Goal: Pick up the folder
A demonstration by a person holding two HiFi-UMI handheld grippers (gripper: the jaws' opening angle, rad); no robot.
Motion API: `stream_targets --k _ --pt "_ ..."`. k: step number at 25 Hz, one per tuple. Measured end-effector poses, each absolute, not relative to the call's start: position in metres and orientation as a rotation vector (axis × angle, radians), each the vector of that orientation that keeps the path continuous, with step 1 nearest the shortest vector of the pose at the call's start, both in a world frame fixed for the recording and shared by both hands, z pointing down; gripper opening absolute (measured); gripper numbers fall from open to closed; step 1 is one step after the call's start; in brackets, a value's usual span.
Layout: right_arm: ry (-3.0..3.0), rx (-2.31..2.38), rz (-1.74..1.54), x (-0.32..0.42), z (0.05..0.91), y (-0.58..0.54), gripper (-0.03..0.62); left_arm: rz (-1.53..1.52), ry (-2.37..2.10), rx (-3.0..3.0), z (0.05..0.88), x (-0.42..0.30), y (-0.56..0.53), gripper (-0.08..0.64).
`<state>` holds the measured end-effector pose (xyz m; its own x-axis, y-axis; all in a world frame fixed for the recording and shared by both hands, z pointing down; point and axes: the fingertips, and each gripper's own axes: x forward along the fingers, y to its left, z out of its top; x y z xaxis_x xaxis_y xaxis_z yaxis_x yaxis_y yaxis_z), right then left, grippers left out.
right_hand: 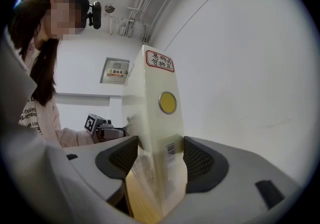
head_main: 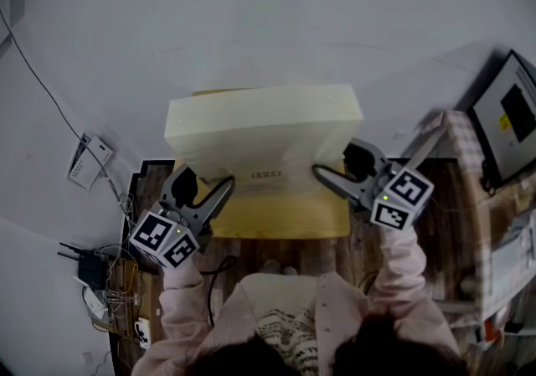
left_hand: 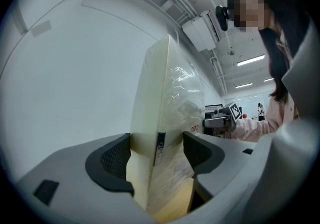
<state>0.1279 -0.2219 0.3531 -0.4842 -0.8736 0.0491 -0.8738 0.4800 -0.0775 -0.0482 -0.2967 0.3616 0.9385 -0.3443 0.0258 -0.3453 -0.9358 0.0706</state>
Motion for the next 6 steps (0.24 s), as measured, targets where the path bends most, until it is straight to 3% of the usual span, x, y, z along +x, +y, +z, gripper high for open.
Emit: stream_targets --k 6 --pt "-2.698 1.586 0.147 0.1255 0.3534 -0.2213 0.29 0.025 -0.543 3.022 0.3616 -0.0492 -0.2961 0.325"
